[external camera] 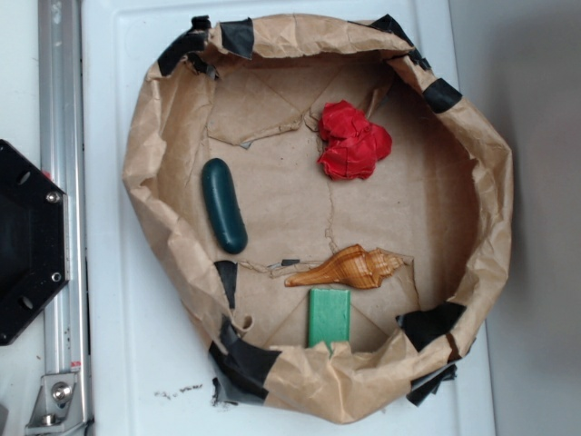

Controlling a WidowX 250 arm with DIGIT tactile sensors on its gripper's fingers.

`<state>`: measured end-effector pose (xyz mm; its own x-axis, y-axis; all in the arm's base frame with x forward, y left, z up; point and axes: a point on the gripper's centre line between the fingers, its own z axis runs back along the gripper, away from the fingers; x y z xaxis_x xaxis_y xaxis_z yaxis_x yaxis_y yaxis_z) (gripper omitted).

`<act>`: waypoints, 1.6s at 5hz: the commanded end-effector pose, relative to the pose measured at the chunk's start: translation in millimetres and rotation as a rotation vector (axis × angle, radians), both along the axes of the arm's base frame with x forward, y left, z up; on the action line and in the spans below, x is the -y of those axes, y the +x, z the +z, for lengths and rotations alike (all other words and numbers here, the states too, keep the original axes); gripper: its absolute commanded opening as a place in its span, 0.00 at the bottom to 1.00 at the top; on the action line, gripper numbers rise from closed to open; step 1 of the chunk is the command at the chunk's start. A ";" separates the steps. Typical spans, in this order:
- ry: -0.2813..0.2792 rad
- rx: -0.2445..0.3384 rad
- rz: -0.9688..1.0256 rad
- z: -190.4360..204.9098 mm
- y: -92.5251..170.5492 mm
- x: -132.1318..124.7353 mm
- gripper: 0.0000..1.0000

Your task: Grab the shell.

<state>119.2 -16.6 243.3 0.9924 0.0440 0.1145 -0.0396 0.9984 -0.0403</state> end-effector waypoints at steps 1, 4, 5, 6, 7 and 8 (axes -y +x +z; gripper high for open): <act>0.000 0.000 0.000 0.0 0.0 0.0 1.00; -0.118 0.208 0.301 -63.8 108.7 -15.4 1.00; -0.134 0.160 0.371 -87.1 137.9 -31.4 1.00; -0.122 0.125 0.362 -110.0 160.9 -37.0 1.00; -0.098 0.095 0.323 -134.0 173.5 -28.6 1.00; -0.114 0.070 0.273 -153.2 184.4 -13.7 1.00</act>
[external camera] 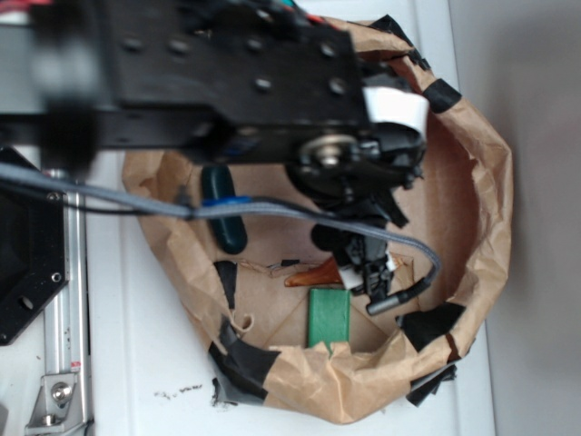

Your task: Grab the shell.

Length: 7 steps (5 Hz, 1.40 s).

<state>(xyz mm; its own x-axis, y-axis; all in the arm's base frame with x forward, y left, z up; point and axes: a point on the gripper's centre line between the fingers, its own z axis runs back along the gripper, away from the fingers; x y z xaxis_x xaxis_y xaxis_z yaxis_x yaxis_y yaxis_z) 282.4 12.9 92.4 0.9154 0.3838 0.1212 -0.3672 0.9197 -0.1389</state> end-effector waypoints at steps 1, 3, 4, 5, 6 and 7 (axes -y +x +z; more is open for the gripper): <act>-0.021 0.009 -0.106 -27.7 23.9 34.0 1.00; 0.061 -0.026 -0.087 -57.4 31.8 46.4 0.78; 0.060 -0.036 -0.098 -54.4 37.6 42.8 0.00; 0.040 -0.024 -0.147 -8.3 33.8 34.6 0.00; 0.146 0.085 -0.178 42.3 22.5 19.3 0.00; 0.167 0.137 -0.221 92.7 5.5 2.0 0.00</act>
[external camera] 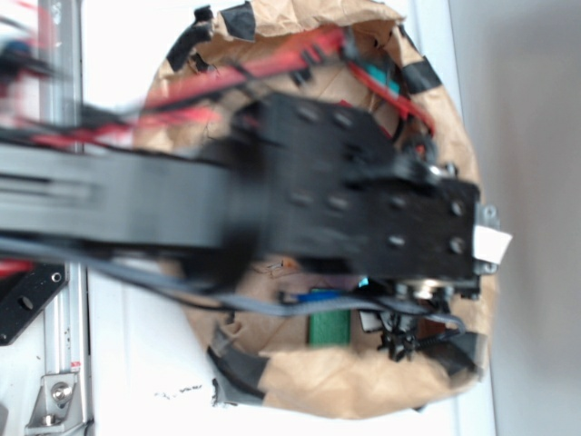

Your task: Grab the shell.

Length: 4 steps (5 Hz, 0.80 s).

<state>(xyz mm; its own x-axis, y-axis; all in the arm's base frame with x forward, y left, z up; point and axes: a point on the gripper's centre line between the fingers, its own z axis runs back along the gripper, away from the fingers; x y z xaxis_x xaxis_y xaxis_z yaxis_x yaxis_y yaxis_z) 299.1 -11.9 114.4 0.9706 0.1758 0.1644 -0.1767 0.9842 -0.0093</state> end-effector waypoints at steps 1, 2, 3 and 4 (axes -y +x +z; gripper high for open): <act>0.022 0.130 -0.050 111.7 -16.0 -40.7 0.00; 0.044 0.091 -0.053 106.8 -13.8 -48.7 0.00; 0.023 0.066 -0.069 96.2 -14.3 -49.6 0.00; 0.029 0.051 -0.065 86.8 -19.5 -44.0 0.00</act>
